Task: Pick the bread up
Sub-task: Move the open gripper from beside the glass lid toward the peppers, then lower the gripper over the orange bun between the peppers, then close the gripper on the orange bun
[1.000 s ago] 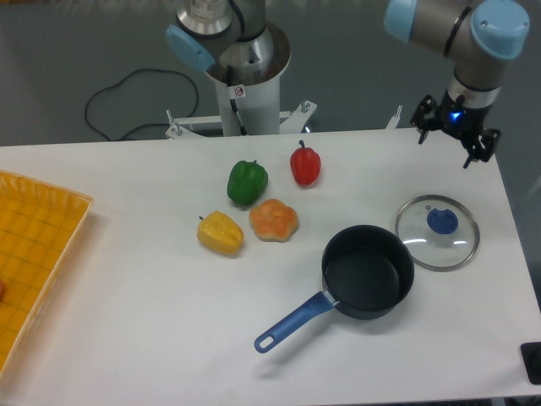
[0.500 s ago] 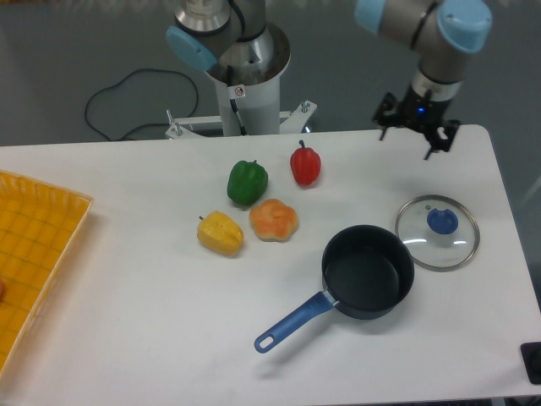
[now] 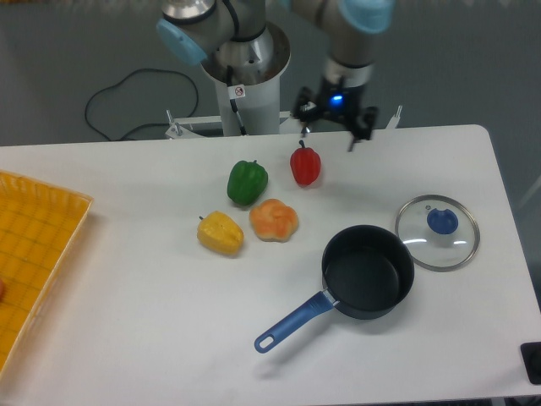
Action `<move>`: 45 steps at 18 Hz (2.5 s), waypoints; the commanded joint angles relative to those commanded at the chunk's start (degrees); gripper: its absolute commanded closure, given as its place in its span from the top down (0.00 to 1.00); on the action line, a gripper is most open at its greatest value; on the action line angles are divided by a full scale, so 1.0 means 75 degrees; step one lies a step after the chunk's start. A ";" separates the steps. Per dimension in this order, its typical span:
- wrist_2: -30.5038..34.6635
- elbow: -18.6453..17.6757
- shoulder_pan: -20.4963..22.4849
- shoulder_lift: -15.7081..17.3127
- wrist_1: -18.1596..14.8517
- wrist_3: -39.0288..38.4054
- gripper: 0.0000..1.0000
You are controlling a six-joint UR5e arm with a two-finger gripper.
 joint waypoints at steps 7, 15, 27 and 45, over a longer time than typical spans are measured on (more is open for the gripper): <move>0.0878 -0.0541 -0.0528 -0.1275 0.2099 -0.0503 1.00; 0.1852 0.0022 -0.1349 -0.2157 0.2382 -0.1583 1.00; 0.2028 0.0046 -0.2041 -0.2531 0.2475 -0.2122 1.00; 0.2403 0.0186 -0.2310 -0.3071 0.2781 -0.2251 0.92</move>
